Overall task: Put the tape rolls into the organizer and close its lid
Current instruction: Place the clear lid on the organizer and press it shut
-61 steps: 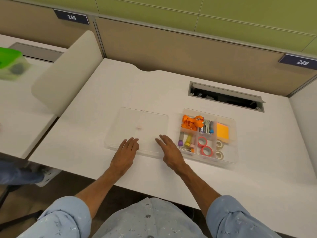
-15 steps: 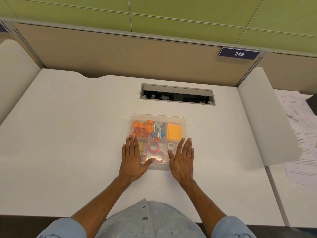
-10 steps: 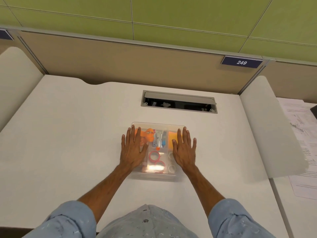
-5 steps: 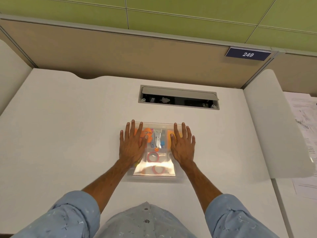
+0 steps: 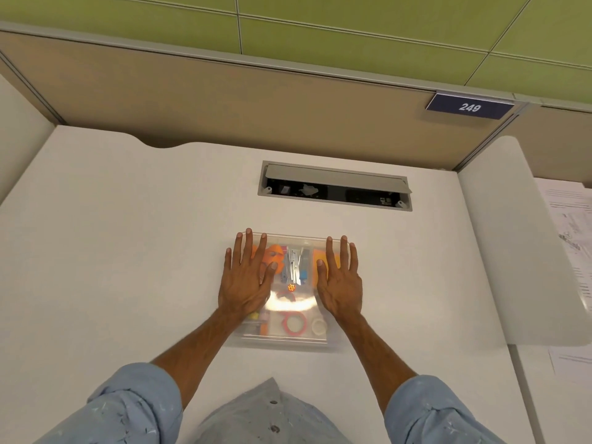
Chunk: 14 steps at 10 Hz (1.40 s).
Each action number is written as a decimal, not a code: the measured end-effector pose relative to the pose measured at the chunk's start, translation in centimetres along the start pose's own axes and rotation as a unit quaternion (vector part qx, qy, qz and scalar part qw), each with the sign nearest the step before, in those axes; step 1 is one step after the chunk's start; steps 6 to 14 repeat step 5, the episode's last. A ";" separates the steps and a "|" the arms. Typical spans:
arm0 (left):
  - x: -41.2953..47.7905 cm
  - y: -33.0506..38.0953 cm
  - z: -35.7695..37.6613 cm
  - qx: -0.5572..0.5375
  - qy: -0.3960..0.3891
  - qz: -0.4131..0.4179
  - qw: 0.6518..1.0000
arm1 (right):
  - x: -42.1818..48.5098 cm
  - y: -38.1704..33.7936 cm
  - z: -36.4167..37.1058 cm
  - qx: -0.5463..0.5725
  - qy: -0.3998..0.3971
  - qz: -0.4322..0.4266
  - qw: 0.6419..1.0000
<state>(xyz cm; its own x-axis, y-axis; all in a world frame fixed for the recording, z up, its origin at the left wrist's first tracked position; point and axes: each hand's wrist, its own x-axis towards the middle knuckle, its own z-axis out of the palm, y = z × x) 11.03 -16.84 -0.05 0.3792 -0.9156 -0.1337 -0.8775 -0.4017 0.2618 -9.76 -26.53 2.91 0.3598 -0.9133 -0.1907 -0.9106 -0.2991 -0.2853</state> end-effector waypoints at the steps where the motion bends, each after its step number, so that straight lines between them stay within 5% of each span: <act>1: -0.1 0.1 -0.3 0.028 -0.007 0.005 1.000 | -0.5 -0.1 0.1 -0.015 -0.017 0.010 1.000; 14: -1.4 1.8 -3.7 0.006 -0.005 0.020 1.000 | -2.6 -1.2 -2.2 -0.083 0.002 0.010 0.996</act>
